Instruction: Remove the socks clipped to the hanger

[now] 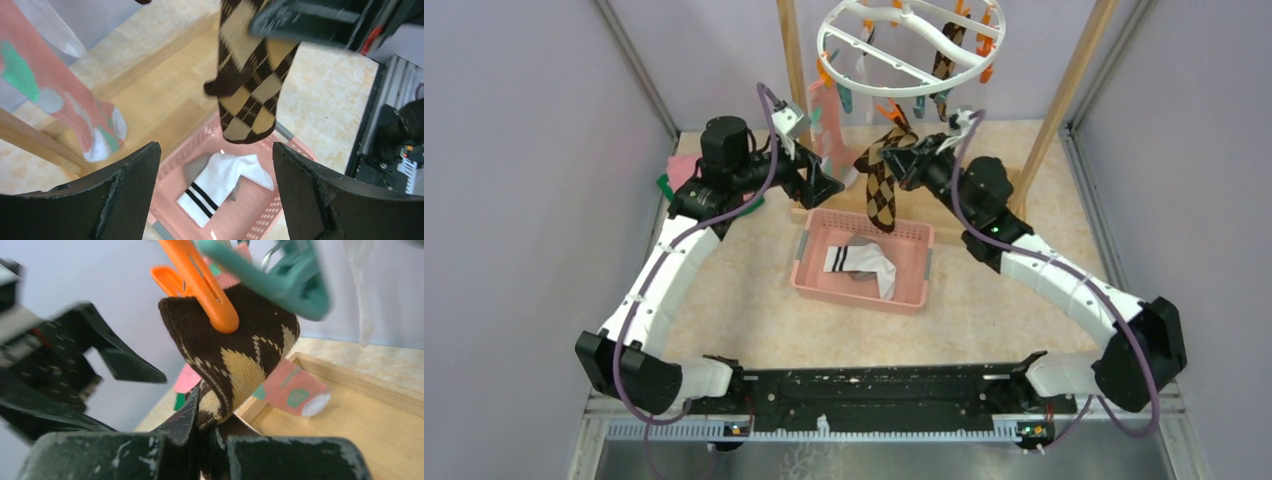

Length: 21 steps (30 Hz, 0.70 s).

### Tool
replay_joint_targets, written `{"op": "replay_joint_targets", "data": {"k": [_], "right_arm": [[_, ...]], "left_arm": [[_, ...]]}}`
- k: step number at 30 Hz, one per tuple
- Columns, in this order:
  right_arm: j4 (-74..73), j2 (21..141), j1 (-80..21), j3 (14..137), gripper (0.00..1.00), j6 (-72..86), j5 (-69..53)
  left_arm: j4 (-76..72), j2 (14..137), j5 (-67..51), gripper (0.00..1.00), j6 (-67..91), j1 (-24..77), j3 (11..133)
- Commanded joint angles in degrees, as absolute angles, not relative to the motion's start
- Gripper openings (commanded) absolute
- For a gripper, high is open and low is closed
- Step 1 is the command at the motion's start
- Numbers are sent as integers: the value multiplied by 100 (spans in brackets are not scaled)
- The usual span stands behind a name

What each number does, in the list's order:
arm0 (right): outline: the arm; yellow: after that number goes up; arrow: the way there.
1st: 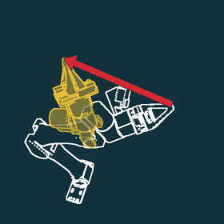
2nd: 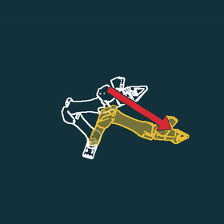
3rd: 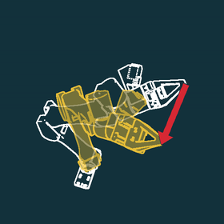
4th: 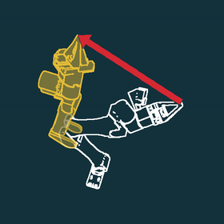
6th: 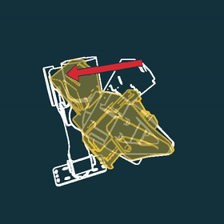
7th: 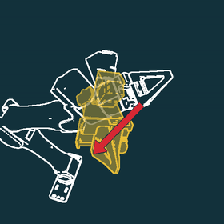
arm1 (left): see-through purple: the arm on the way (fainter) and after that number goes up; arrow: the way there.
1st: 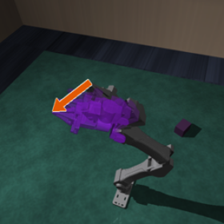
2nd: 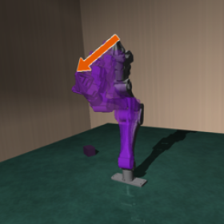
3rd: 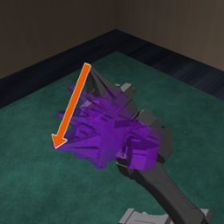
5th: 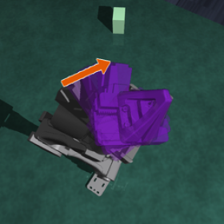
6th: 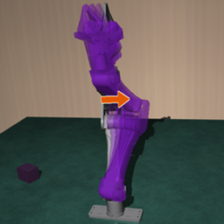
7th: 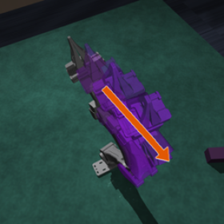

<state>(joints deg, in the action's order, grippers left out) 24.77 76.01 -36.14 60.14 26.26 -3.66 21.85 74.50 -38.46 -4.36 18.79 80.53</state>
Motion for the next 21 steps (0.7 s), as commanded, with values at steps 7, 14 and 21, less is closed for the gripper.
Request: {"op": "replay_joint_targets", "data": {"k": [7,14,21], "right_arm": [[2599,6279,-2554,5079,0,4121,-1257],[1863,6347,-2087,5282,0,4095,-2384],[2879,6858,-2123,5463,0,4920,-3719]], "left_arm": [[2176,7520,-4190,89,-439,2245,8080],[2129,7353,-3733,87,-435,2538,7982],[2153,7249,-4303,91,-275,2614,7905]]}}
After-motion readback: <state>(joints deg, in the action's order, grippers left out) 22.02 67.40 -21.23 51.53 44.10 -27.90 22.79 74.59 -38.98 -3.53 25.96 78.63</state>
